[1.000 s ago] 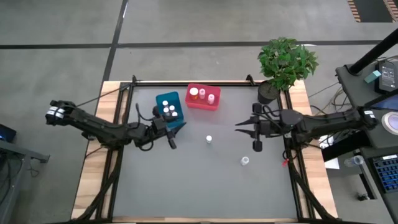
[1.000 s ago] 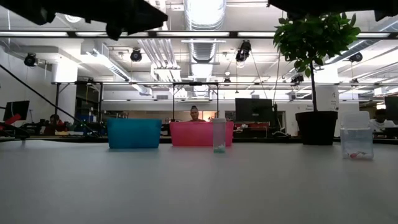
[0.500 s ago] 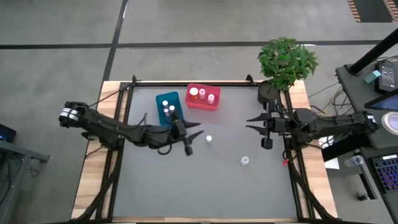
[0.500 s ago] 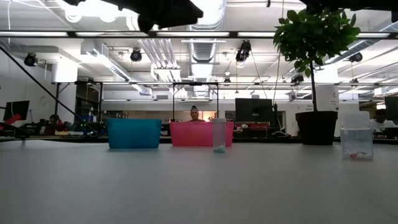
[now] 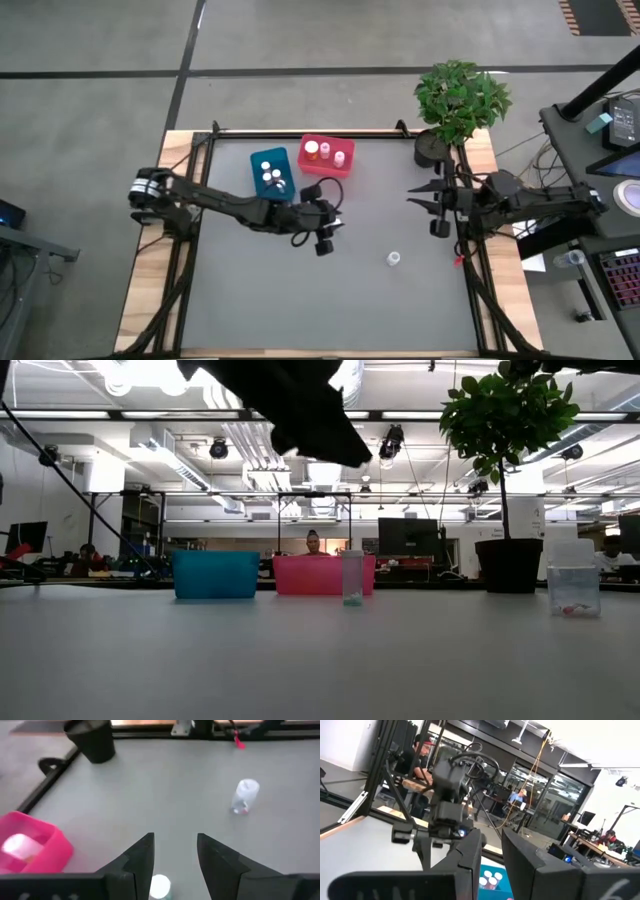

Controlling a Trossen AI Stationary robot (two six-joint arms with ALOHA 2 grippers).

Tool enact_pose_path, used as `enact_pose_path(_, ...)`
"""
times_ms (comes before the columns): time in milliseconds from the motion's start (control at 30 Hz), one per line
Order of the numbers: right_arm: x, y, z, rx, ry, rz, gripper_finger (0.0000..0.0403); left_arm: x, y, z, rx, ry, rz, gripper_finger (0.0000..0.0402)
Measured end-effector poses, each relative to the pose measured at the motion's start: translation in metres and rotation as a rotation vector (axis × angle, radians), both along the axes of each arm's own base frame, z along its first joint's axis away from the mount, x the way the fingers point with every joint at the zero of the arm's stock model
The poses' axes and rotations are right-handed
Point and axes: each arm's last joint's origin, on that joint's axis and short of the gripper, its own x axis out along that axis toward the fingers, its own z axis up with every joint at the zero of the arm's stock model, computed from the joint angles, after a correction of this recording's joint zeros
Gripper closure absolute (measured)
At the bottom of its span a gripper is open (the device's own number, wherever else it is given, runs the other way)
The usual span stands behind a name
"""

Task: Pick and place medicine bottles into bin by pill shape (circle, oval)
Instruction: Put the blue tablet bottle into the blue bin

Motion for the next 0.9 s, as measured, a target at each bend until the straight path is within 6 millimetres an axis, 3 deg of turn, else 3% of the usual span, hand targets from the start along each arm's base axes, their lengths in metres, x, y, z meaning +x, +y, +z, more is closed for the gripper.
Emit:
enact_pose_path(333, -0.002, 0.0, -0.007, 0.077, 0.042, 0.019, 0.0337, 0.01, 0.006, -0.004, 0.001, 0.012, 0.003, 0.0266)
enact_pose_path(600, -0.002, 0.0, -0.007, 0.145, 0.037, 0.037, 0.0337, 0.009, 0.012, -0.006, 0.028, 0.041, 0.006, 0.0201)
enact_pose_path(733, -0.002, 0.001, -0.009, 0.135, 0.044, 0.079, 0.0337, 0.014, 0.012, -0.016, 0.079, 0.074, -0.02, 0.0173)
enact_pose_path(900, -0.002, 0.005, -0.008, 0.074, 0.023, 0.208, 0.0337, 0.022, 0.013, -0.034, 0.118, 0.132, -0.042, 0.0169)
